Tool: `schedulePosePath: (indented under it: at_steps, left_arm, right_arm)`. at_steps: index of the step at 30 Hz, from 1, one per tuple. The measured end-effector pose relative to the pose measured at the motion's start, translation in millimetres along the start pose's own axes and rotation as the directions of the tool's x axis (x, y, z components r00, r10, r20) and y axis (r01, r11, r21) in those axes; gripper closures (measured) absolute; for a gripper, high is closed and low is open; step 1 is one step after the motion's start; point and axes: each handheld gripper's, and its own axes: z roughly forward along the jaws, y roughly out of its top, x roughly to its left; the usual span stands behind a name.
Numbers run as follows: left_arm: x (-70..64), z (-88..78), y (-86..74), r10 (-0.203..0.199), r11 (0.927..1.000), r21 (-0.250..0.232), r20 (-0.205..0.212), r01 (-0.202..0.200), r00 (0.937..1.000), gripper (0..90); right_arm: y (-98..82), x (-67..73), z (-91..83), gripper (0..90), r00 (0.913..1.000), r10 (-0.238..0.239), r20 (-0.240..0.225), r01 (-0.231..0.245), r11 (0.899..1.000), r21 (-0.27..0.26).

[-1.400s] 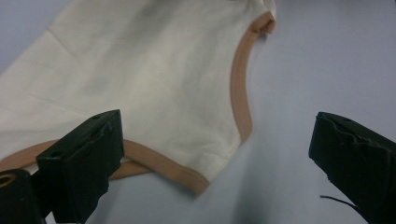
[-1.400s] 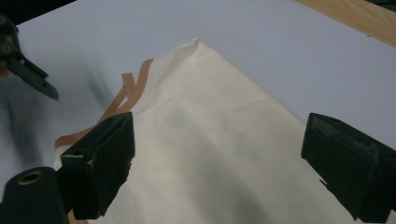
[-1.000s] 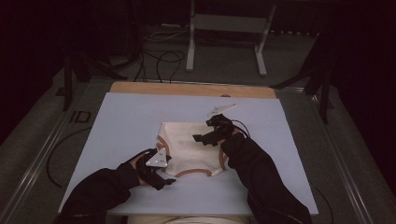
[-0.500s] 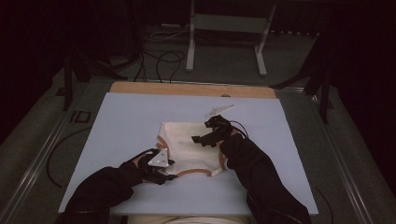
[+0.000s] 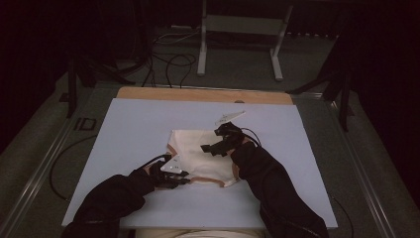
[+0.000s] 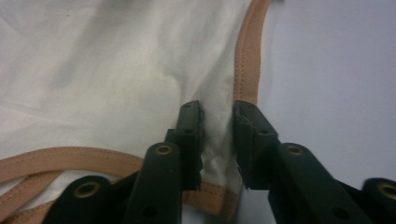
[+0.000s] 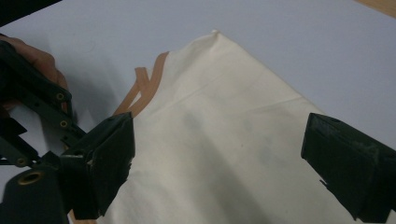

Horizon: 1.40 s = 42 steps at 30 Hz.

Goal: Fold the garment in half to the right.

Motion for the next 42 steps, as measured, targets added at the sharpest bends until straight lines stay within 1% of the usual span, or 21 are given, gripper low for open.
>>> schedulePosePath:
  at_steps: [2, 4, 9, 11, 13, 14, 20, 23, 26, 27, 29, 30, 32, 33, 36, 39, 41, 42]
  left_arm:
    - [1.4, 0.3, 0.5, -0.001, 1.0000, 0.005, -0.008, 0.001, 1.0000, 80.3]
    - [1.6, 1.2, 1.0, -0.012, 0.9999, 0.001, -0.014, 0.012, 0.9998, 84.0]
    - [0.3, 1.3, 1.0, -0.008, 1.0000, 0.001, -0.026, 0.008, 0.9996, 86.2]
    - [-0.6, 1.1, 1.5, 0.006, 0.9999, 0.009, -0.033, -0.006, 0.9994, 86.5]
    - [-0.8, 1.0, 1.9, 0.011, 0.9999, 0.013, -0.036, -0.011, 0.9993, 86.8]
    - [-1.8, 1.1, 2.4, 0.021, 0.9997, 0.016, -0.044, -0.020, 0.9988, 86.9]
    - [-3.1, 1.2, 2.2, 0.033, 0.9994, 0.013, -0.053, -0.032, 0.9981, 87.2]
    - [-2.9, 1.0, 0.9, 0.043, 0.9991, 0.003, -0.048, -0.043, 0.9979, 87.2]
    - [-2.3, 1.4, -1.1, 0.038, 0.9991, -0.019, -0.042, -0.039, 0.9984, 87.2]
    - [-1.7, 1.2, -1.1, 0.038, 0.9991, -0.018, -0.039, -0.038, 0.9985, 87.2]
    - [-0.7, 0.5, -0.7, 0.051, 0.9986, -0.008, -0.036, -0.052, 0.9980, 87.2]
    - [-0.1, 0.3, -0.6, 0.054, 0.9985, -0.006, -0.035, -0.055, 0.9979, 87.2]
    - [-0.5, 0.4, 0.0, 0.054, 0.9985, -0.007, -0.036, -0.055, 0.9979, 87.2]
    - [-1.0, 0.9, 0.1, 0.051, 0.9986, -0.012, -0.037, -0.051, 0.9980, 87.2]
    - [-0.2, 0.4, 0.3, 0.056, 0.9984, -0.006, -0.035, -0.056, 0.9978, 87.2]
    - [-0.1, 0.5, -0.1, 0.052, 0.9986, -0.009, -0.034, -0.053, 0.9980, 87.2]
    - [0.2, 0.7, -0.3, 0.044, 0.9989, -0.012, -0.029, -0.045, 0.9986, 87.2]
    - [0.1, 0.6, -0.2, 0.046, 0.9989, -0.011, -0.030, -0.047, 0.9985, 87.2]
  right_arm:
    - [0.7, 0.5, 0.9, 9.6, 1.0000, -0.005, -0.004, 0.005, 1.000, 0.003]
    - [1.7, 1.3, 2.1, 9.6, 1.0000, -0.007, -0.006, 0.007, 1.000, 0.003]
    - [4.9, 2.9, 6.0, 9.6, 0.9999, -0.008, -0.013, 0.008, 1.000, 0.000]
    - [6.6, 3.8, 8.4, 9.6, 0.9998, -0.006, -0.017, 0.006, 1.000, 0.005]
    - [7.9, 4.4, 11.2, 9.6, 0.9998, -0.009, -0.020, 0.009, 1.000, 0.006]
    - [8.6, 4.7, 12.8, 9.6, 0.9996, -0.010, -0.027, 0.010, 1.000, 0.005]
    - [16.8, 6.2, 24.1, 9.6, 0.9994, -0.008, -0.034, 0.008, 1.000, 0.004]
    - [22.4, 5.7, 30.0, 9.6, 0.9992, -0.010, -0.038, 0.011, 1.000, 0.007]
    - [28.5, 5.6, 36.7, 9.6, 0.9992, -0.011, -0.039, 0.012, 1.000, 0.017]
    - [30.6, 5.7, 38.5, 9.6, 0.9991, -0.008, -0.042, 0.009, 1.000, 0.019]
    - [34.8, 5.9, 42.9, 9.6, 0.9990, -0.006, -0.045, 0.007, 1.000, 0.025]
    - [36.6, 6.0, 45.3, 9.6, 0.9989, -0.011, -0.046, 0.012, 1.000, 0.026]
    - [40.3, 6.8, 50.6, 9.6, 0.9990, -0.018, -0.041, 0.019, 0.999, 0.033]
    - [42.1, 7.0, 53.3, 9.6, 0.9988, -0.010, -0.047, 0.011, 0.999, 0.034]
    - [47.6, 8.6, 62.8, 9.6, 0.9986, -0.013, -0.052, 0.015, 0.999, 0.044]
    - [53.7, 10.5, 72.9, 9.7, 0.9983, -0.015, -0.057, 0.018, 0.998, 0.061]
    - [58.1, 10.3, 79.3, 10.2, 0.9980, -0.003, -0.063, 0.007, 0.998, 0.060]
    - [60.1, 10.1, 82.5, 11.0, 0.9977, -0.006, -0.067, 0.010, 0.998, 0.060]
